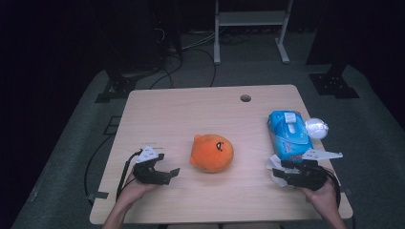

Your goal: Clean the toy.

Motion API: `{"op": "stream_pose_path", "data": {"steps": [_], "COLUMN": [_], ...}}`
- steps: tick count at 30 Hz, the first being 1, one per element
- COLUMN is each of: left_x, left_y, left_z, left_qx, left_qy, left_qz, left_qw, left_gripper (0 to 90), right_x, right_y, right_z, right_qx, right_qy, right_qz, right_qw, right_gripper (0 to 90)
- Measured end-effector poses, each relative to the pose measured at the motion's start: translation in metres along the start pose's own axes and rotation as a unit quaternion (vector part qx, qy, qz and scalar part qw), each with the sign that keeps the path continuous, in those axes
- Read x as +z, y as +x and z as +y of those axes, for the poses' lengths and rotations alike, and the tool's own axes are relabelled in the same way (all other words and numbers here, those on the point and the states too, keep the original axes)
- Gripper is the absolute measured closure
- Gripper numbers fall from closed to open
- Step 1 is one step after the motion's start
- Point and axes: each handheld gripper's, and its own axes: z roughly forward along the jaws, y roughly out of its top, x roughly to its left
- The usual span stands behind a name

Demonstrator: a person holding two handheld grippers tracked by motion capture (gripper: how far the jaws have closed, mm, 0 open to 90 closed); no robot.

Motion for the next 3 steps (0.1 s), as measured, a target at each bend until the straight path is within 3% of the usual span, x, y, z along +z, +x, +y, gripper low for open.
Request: {"op": "stream_pose_path", "data": {"steps": [3], "left_x": [0.0012], "left_y": [0.0017], "left_z": [-0.0020], "left_qx": [-0.001], "left_qy": [0.002], "left_qz": [0.004], "left_qw": [1.0000], "left_gripper": [9.3], "right_x": [-0.0001], "right_y": [0.0006], "right_z": [-0.0009], "right_qx": [-0.002], "right_qy": [-0.002], "right_qz": [0.001], "right_qw": [1.0000], "right_gripper": [39.3]}}
